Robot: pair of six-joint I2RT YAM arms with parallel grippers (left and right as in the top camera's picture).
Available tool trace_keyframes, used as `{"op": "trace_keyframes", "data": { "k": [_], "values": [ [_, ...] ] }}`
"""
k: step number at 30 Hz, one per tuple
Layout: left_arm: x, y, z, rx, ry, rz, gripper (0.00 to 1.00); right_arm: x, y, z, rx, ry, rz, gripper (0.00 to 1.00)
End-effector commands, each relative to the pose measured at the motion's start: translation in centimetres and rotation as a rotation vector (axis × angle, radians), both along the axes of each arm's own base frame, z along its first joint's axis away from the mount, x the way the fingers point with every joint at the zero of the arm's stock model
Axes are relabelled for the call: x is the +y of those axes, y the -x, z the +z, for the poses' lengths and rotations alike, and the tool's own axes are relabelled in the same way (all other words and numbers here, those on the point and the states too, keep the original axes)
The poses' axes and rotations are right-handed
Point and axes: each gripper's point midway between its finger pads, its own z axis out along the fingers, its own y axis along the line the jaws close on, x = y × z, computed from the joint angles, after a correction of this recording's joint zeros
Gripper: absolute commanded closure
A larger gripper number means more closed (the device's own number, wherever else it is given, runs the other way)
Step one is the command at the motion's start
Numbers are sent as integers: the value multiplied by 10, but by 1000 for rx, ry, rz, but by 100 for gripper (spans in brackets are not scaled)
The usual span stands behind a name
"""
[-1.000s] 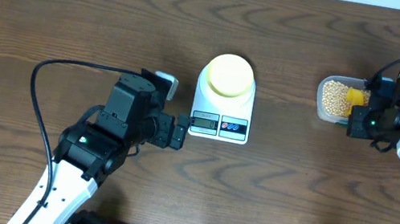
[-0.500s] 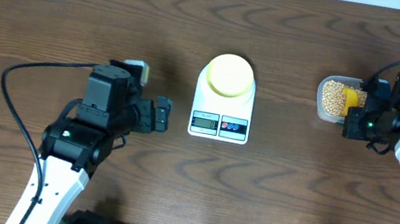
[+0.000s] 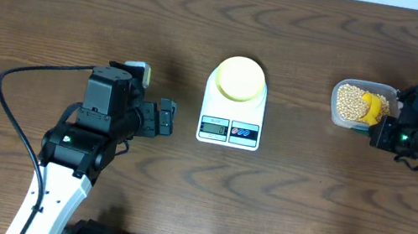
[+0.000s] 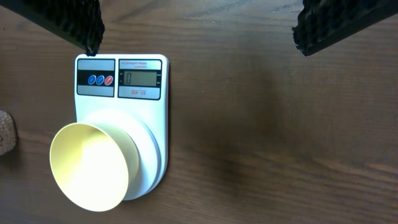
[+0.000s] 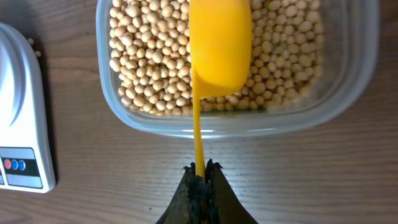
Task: Scoop item into bowl and weigh 50g on scale
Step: 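Push the scoop into the soybeans with the right gripper, then tilt the scoop to fill it with soybeans using the right gripper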
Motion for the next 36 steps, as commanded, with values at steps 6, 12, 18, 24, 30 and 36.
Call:
{"op": "trace_keyframes", "data": {
  "k": [6, 12, 18, 24, 30, 36],
  "values": [
    [1, -1, 0, 2, 10, 10, 0, 15, 15, -23, 33, -97, 2, 99],
    [1, -1, 0, 2, 10, 9, 0, 28, 15, -18, 17, -171, 29, 99],
    [1, -1, 0, 3, 10, 9, 0, 29, 14, -16, 9, -181, 33, 99],
    [1, -1, 0, 2, 10, 9, 0, 30, 13, -16, 7, -188, 22, 99],
    [1, -1, 0, 3, 10, 9, 0, 29, 12, -16, 24, -211, -29, 99],
    [1, -1, 0, 3, 10, 9, 0, 29, 13, -16, 37, -225, -54, 99]
  ]
}}
